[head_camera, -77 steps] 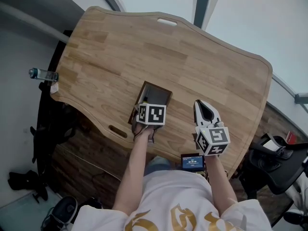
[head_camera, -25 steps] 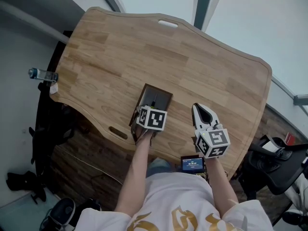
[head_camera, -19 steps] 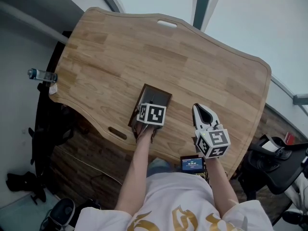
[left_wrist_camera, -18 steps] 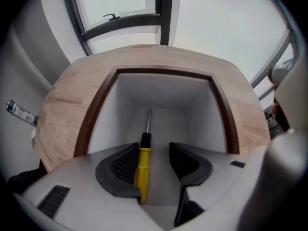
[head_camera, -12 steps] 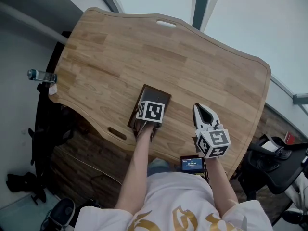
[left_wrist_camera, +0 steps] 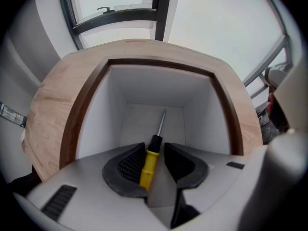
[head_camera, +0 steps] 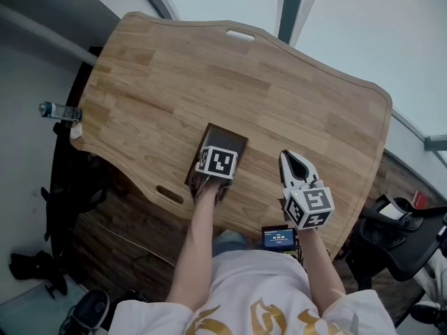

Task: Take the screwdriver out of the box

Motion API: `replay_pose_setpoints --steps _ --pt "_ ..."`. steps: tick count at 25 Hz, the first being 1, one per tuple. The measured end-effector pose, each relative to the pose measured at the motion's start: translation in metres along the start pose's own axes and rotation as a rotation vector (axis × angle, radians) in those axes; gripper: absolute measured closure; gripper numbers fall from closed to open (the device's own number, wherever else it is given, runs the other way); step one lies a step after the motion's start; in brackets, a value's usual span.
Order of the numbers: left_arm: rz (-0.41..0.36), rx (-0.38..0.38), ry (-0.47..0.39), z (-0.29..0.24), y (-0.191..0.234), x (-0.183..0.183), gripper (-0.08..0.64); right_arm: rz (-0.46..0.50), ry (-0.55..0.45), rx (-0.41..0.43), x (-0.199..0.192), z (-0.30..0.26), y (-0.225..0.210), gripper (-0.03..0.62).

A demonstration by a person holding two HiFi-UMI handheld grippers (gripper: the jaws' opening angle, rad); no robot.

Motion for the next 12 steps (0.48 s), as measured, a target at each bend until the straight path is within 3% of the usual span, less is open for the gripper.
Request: replay_pose_setpoints --steps 4,12 --pt "-0.002 -0.016 -0.007 -0.0001 0.0010 0.0016 0.476 0.002 -0.004 -0.004 0.0025 0.0002 0.0003 0.558" --pt "-0.031 -0.024 -0.007 0.0007 0.0003 0.0017 0.478 0.006 -0.008 -0.009 0.0044 0.0027 0.0008 0.558"
Point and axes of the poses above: the fingertips, and each gripper's own axes: z backward along the fingers, y to its left, x out of its top, the point moved 4 cm from there along z, backward along the fingers, and after that the axes turned 15 degrees about z, right-handed, at the moved point
